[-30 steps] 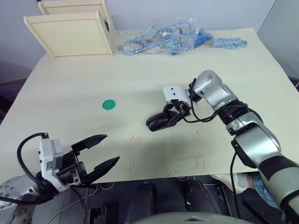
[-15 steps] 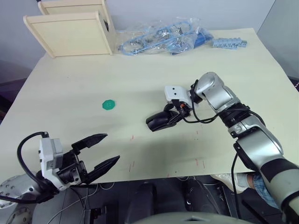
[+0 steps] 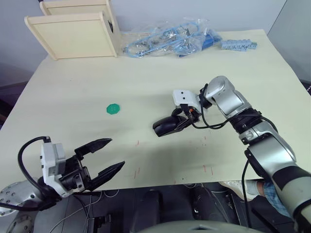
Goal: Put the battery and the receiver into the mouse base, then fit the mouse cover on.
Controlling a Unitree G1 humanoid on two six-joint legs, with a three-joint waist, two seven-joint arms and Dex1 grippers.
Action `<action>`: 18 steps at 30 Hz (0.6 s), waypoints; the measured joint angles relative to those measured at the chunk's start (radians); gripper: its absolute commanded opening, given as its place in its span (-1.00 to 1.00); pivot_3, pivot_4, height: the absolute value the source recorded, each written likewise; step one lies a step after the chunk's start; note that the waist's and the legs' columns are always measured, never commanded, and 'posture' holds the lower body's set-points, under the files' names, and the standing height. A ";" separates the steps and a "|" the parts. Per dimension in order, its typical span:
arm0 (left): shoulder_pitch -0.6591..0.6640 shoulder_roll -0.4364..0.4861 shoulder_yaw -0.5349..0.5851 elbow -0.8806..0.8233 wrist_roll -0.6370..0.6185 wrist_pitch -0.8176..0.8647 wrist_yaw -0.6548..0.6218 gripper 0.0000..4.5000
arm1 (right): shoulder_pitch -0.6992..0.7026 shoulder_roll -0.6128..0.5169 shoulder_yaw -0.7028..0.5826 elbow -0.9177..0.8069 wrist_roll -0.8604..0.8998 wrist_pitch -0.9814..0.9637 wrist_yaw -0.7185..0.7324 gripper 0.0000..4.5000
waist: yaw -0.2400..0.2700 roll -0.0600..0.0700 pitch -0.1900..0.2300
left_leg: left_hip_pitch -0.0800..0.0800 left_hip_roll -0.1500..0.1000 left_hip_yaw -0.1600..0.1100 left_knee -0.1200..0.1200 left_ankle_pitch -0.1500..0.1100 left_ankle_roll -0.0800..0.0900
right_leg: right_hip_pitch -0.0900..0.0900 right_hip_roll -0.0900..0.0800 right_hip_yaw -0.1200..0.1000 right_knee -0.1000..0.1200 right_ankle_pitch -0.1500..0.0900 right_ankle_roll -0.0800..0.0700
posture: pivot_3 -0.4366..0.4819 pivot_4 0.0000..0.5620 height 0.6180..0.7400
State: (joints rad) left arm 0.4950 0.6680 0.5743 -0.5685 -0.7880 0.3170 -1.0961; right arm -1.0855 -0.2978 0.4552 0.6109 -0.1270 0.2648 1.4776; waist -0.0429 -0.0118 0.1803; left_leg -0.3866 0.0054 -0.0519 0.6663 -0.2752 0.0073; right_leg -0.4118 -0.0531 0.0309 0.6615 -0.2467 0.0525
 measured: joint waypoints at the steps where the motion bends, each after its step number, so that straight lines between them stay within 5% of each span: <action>1: 0.000 0.000 0.000 0.000 0.000 0.000 0.000 1.00 | 0.000 0.000 0.000 0.000 0.000 0.000 -0.001 0.17 | 0.000 0.000 0.000 | 0.000 0.000 0.000 0.000 0.000 0.000 | 0.000 0.000 0.000 0.000 0.000 0.000 | -0.05 -0.47 1.00; 18: -0.001 0.000 0.000 0.000 0.001 0.000 -0.009 1.00 | 0.000 0.001 0.000 0.004 0.002 -0.001 0.003 0.17 | 0.000 0.000 0.000 | 0.000 0.000 0.000 0.000 0.000 0.000 | 0.000 0.000 0.000 0.000 0.000 0.000 | -0.05 -0.47 1.00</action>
State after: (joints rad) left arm 0.4936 0.6683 0.5742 -0.5684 -0.7870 0.3170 -1.1052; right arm -1.0856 -0.2969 0.4553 0.6147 -0.1250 0.2637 1.4803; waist -0.0428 -0.0118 0.1803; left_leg -0.3866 0.0054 -0.0519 0.6663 -0.2752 0.0072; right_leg -0.4117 -0.0531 0.0309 0.6615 -0.2467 0.0525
